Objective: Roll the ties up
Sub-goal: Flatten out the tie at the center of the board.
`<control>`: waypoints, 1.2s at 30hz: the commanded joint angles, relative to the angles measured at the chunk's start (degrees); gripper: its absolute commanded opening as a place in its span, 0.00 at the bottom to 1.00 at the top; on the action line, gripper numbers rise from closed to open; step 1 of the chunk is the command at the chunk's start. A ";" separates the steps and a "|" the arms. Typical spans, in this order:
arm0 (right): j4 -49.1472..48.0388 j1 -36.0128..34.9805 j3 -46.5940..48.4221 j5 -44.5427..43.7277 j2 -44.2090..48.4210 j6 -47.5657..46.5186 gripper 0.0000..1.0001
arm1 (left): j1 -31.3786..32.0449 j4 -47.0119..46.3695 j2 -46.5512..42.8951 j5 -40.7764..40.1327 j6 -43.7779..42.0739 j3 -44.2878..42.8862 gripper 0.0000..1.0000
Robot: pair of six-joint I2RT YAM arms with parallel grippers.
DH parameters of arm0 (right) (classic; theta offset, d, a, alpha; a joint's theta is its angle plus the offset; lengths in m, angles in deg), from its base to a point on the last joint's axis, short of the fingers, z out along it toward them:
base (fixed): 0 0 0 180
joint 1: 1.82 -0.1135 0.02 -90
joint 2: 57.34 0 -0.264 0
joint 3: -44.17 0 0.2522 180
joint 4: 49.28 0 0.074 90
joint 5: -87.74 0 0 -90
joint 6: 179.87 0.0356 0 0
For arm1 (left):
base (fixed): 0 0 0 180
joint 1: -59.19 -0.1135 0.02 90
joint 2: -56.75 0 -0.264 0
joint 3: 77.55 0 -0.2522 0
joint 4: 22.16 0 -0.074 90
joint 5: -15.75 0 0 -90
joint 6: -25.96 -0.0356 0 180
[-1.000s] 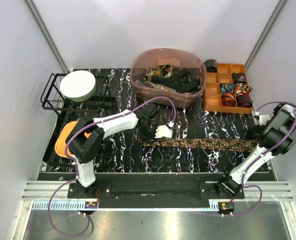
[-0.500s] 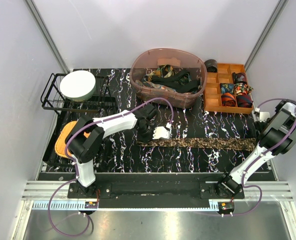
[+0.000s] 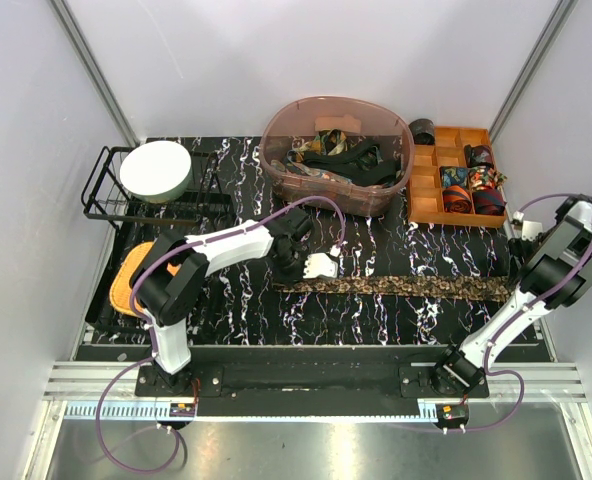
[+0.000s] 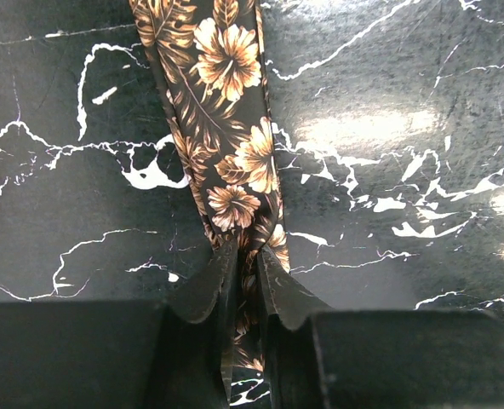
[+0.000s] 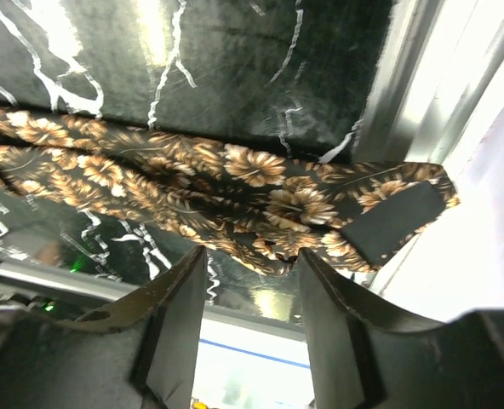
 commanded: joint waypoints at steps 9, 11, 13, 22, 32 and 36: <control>-5.20 2.53 3.06 0.86 -7.47 3.25 0.70 | -1.06 0.04 -2.44 0.05 0.02 -0.19 0.16; -6.34 2.53 2.88 0.86 -7.74 3.69 0.71 | -1.15 0.13 -2.44 0.14 0.11 -0.10 0.16; -7.74 2.53 2.27 0.25 -7.91 3.86 0.72 | -1.41 0.22 -2.61 0.40 0.46 -0.10 0.16; -11.18 2.53 -0.46 -2.83 -7.65 2.81 0.86 | -3.17 0.30 -4.72 -0.21 -0.24 1.13 0.15; -11.62 2.44 -0.11 -3.71 -7.30 2.20 0.74 | -3.87 1.01 -5.34 0.40 -0.86 2.37 0.58; -13.28 2.52 -0.63 -5.90 -6.34 0.62 0.66 | -3.79 -1.00 -7.18 2.33 0.37 2.36 0.71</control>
